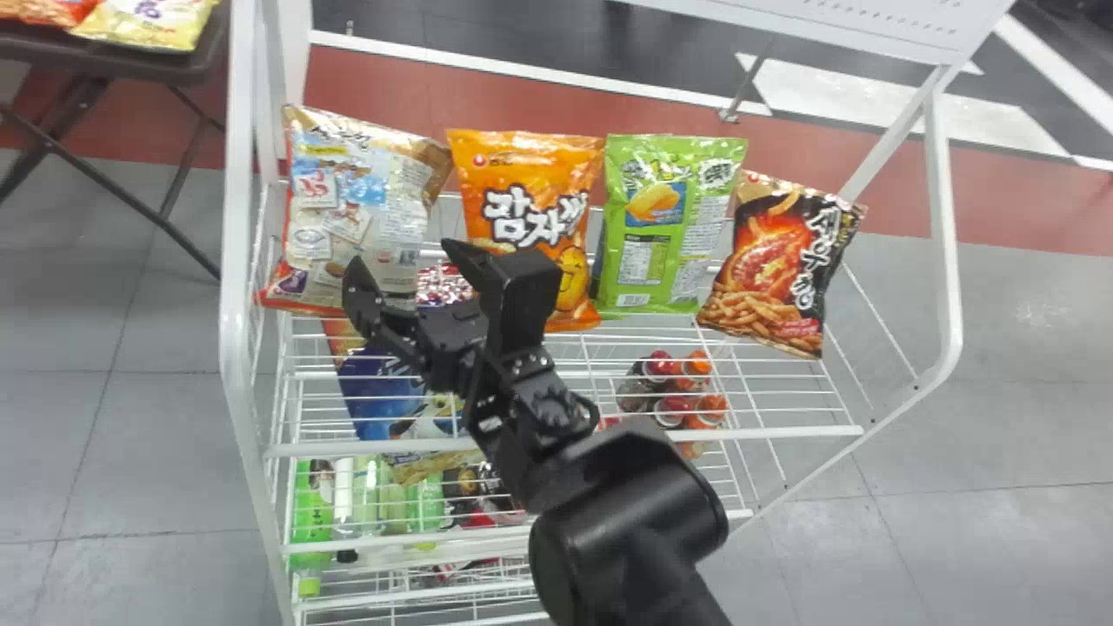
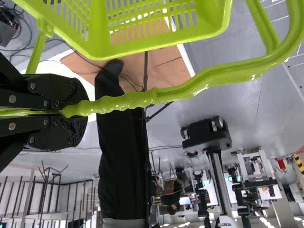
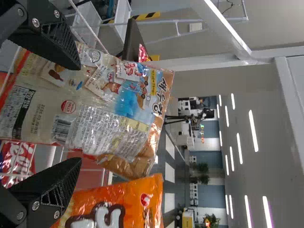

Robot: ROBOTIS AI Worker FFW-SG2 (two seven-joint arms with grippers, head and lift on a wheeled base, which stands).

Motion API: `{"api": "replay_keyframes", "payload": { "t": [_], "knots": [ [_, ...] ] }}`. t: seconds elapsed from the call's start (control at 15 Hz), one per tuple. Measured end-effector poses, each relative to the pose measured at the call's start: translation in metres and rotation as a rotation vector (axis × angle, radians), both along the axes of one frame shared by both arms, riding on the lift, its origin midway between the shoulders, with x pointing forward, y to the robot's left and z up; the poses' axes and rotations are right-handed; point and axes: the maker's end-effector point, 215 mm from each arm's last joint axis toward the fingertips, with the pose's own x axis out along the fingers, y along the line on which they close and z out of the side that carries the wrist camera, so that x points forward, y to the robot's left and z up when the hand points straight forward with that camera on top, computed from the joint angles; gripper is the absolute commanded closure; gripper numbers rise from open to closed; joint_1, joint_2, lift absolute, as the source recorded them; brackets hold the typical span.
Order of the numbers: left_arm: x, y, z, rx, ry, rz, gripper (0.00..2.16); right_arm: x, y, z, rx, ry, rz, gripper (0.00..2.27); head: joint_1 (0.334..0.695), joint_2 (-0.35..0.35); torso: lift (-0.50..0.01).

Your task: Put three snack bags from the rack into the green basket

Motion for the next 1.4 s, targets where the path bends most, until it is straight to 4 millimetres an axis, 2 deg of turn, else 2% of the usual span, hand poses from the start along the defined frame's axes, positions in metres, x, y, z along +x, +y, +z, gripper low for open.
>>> {"api": "replay_keyframes", "payload": {
  "t": [0.13, 0.2, 0.27, 0.4, 0.6, 1.07, 1.4],
  "knots": [
    [0.001, 0.000, -0.002, -0.003, 0.006, -0.004, 1.42, 0.015, 0.010, -0.002, 0.004, 0.018, 0.013, 0.16, 0.695, -0.231, 0.000],
    [0.002, -0.001, -0.002, -0.004, 0.008, -0.005, 1.42, 0.022, 0.015, -0.006, 0.007, 0.031, 0.030, 0.30, 0.695, -0.219, 0.000],
    [0.002, -0.001, -0.003, -0.003, 0.011, -0.007, 1.42, 0.027, 0.020, -0.010, 0.015, 0.045, 0.046, 0.61, 0.695, -0.210, 0.000],
    [0.003, -0.001, -0.005, -0.002, 0.017, -0.010, 1.42, 0.033, 0.029, -0.012, 0.042, 0.064, 0.100, 1.87, 0.695, -0.193, 0.000],
    [0.005, -0.001, -0.007, -0.001, 0.019, -0.012, 1.42, 0.027, 0.031, -0.008, 0.045, 0.067, 0.144, 2.07, 0.695, -0.184, 0.000],
    [0.005, -0.003, -0.008, -0.006, 0.022, -0.016, 1.42, 0.000, 0.006, 0.012, 0.012, 0.017, 0.183, 2.13, 0.695, -0.239, 0.000],
    [0.006, -0.004, -0.006, -0.013, 0.013, -0.013, 1.42, -0.040, -0.021, 0.033, -0.033, -0.031, 0.176, 2.13, 0.695, -0.312, 0.000]
  ]
}}
